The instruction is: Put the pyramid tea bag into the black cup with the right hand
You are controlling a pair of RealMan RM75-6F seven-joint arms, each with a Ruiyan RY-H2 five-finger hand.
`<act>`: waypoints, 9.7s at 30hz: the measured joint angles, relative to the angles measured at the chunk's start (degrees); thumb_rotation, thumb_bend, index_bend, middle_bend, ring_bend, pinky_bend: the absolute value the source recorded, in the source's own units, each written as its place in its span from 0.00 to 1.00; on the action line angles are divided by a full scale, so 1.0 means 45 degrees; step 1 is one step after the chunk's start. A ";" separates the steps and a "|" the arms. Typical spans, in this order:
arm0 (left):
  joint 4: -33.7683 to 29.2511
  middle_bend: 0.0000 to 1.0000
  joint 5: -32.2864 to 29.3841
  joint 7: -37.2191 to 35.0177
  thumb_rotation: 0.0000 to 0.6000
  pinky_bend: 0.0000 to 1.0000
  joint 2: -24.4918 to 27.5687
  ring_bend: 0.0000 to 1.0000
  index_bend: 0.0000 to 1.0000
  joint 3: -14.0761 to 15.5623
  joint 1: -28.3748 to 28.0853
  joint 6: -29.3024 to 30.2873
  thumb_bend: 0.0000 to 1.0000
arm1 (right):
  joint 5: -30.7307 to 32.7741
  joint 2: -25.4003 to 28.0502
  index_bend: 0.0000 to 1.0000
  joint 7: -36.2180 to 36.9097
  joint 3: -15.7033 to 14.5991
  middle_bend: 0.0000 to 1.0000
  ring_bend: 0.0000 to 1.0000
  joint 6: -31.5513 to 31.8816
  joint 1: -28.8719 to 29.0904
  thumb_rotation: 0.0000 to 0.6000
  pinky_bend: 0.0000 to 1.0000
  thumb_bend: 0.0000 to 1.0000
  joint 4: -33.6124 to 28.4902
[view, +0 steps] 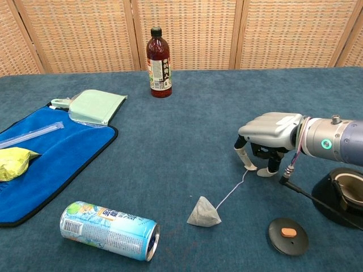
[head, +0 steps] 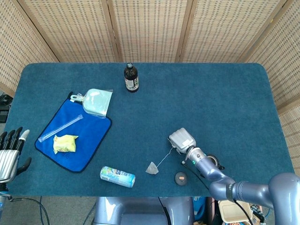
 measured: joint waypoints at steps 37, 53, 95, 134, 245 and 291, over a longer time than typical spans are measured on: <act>0.0308 0.00 -0.0096 -0.0341 1.00 0.00 -0.0065 0.00 0.00 -0.0004 0.0053 -0.0020 0.35 | 0.0441 -0.0396 0.58 -0.0122 0.0020 0.99 1.00 -0.0038 0.0358 1.00 1.00 0.47 0.0403; 0.0427 0.00 -0.0123 -0.0438 1.00 0.00 -0.0105 0.00 0.00 0.0009 0.0086 -0.0027 0.35 | 0.0408 -0.0556 0.58 -0.0006 0.0045 0.99 1.00 -0.0002 0.0391 1.00 1.00 0.58 0.0551; 0.0255 0.00 -0.0017 -0.0266 1.00 0.00 -0.0109 0.00 0.00 0.0015 0.0061 -0.0008 0.35 | -0.1143 0.1479 0.63 0.1199 0.0442 1.00 1.00 0.1714 -0.0566 1.00 1.00 0.60 -0.1994; -0.0329 0.00 0.0212 0.0191 1.00 0.00 0.0110 0.00 0.00 0.0058 0.0011 0.0095 0.35 | -0.6261 0.5781 0.67 0.7230 0.0197 1.00 1.00 0.4058 -0.3246 1.00 1.00 0.61 -0.4314; -0.0778 0.00 0.0279 0.0736 1.00 0.00 0.0109 0.00 0.00 0.0200 0.0075 0.0102 0.35 | -0.9294 0.6901 0.69 1.0324 -0.0942 1.00 1.00 0.5071 -0.6150 1.00 1.00 0.67 -0.2440; -0.0747 0.00 0.0225 0.0699 1.00 0.00 0.0224 0.00 0.00 0.0156 0.0122 0.0150 0.35 | -0.5301 0.7637 0.10 0.6882 0.0202 1.00 1.00 0.1786 -0.4899 0.00 1.00 0.39 -0.4102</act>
